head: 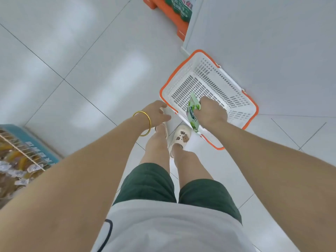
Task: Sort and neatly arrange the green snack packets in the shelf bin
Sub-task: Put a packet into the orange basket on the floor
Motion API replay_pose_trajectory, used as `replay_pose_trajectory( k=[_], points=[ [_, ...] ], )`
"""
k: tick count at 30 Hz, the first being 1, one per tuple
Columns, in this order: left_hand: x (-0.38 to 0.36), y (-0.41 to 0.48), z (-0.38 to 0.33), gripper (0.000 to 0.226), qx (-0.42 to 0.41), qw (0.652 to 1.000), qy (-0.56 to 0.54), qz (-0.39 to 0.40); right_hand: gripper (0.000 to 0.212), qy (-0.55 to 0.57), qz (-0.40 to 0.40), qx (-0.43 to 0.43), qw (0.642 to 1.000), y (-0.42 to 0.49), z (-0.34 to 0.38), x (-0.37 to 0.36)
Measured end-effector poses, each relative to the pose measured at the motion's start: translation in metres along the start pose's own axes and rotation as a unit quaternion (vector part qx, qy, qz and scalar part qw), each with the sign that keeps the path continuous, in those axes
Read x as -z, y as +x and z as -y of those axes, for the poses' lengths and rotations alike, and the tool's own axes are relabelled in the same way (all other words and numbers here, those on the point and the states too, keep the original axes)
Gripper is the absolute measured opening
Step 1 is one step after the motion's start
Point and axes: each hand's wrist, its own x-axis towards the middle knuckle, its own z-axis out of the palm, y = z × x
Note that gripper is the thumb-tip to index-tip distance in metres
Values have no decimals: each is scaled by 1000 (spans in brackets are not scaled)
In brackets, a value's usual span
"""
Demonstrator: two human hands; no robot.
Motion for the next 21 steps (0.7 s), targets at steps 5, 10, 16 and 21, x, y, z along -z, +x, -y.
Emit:
replay_pose_trajectory(
  k=[5,10,16,21],
  points=[
    [39,100,2,51,25,999,24,7,10,36,22,-31,999,110,15,-29],
    [52,199,18,51,36,999,20,-8,20,76,35,-93,992,210,15,-84],
    [43,308,47,51,28,996,0,-80,35,208,80,-173,959,312,9,-179],
    [31,358,75,50,28,996,-29,-82,51,264,62,-239,932,359,6,-240]
  ],
)
